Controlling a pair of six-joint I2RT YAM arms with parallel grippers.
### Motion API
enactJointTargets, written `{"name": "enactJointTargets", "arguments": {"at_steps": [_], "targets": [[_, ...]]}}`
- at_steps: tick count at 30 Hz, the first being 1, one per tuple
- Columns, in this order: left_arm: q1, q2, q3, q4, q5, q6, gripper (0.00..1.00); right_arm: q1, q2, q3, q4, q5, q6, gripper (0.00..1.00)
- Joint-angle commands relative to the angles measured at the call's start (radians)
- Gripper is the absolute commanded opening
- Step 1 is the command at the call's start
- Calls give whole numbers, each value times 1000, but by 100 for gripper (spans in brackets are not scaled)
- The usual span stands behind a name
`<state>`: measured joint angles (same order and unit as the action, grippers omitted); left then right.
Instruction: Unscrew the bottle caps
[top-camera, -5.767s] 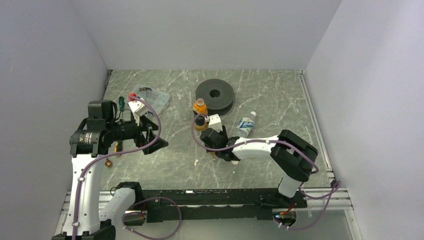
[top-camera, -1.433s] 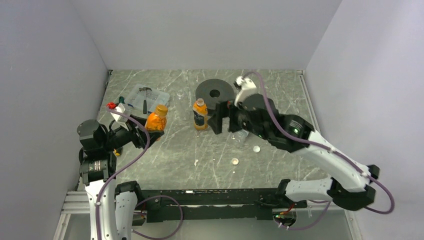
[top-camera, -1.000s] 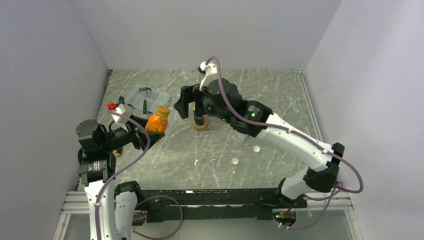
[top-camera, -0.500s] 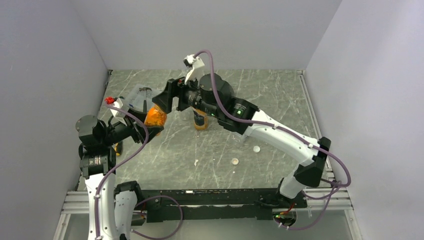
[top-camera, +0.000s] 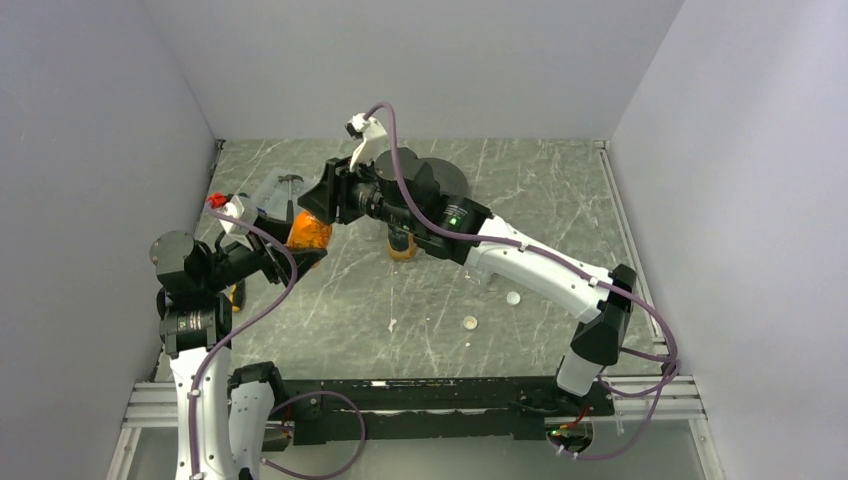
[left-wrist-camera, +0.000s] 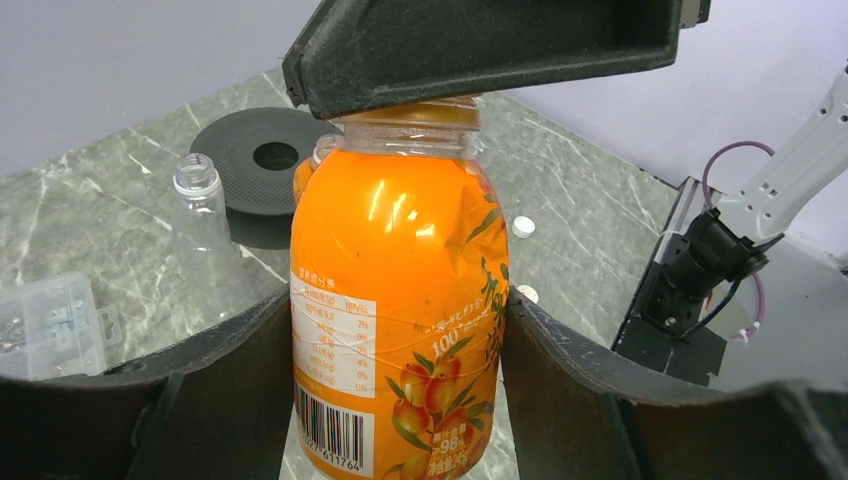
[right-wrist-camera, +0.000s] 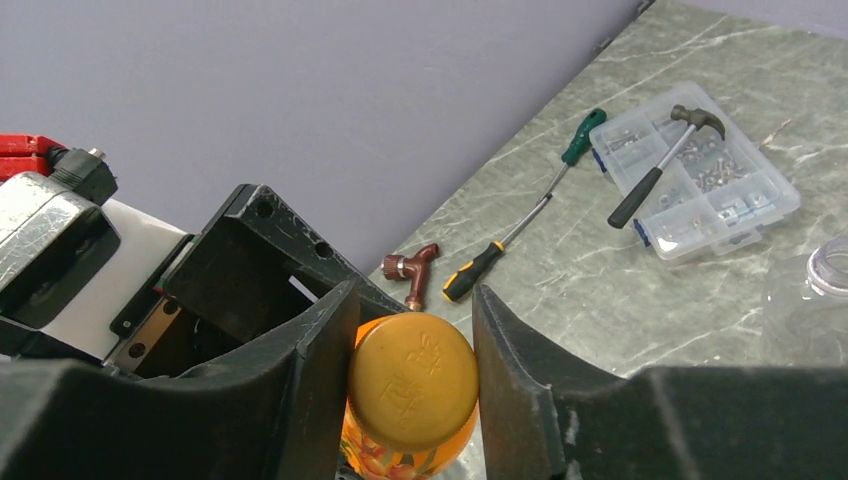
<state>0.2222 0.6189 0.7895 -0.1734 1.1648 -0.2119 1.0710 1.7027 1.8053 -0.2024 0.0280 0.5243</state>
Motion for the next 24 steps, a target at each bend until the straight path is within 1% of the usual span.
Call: {"name": "enactJointTargets", "arguments": {"at_steps": [1,4,6,9,13,16,20,22,24], "targets": [[-3,-7,21,-4,-9,23,19,-5,-46,-9,96,-2,17,34],[-1,-7,13,15,-14,0,19,-5,-51,-20,111,-10,25,23],[-3,-3,11,27,-13,-15,19,-5,-51,-25,117,-18,31,18],[-2,10,18,36,7,-33,18,-5,-59,-36,142,-23,26,12],[-4,29,33,95,74,-96,17,-5,-77,-46,189,-105,-11,3],[-5,41,43,163,145,-180,16,-8,-94,-58,246,-216,-46,1],[-17,56,70,257,228,-296,15,-23,-117,-86,342,-463,-62,0],[-32,59,85,263,249,-310,15,-35,-123,-105,387,-568,-44,0],[-59,55,108,230,255,-289,15,-52,-131,-135,458,-680,-3,0]]}}
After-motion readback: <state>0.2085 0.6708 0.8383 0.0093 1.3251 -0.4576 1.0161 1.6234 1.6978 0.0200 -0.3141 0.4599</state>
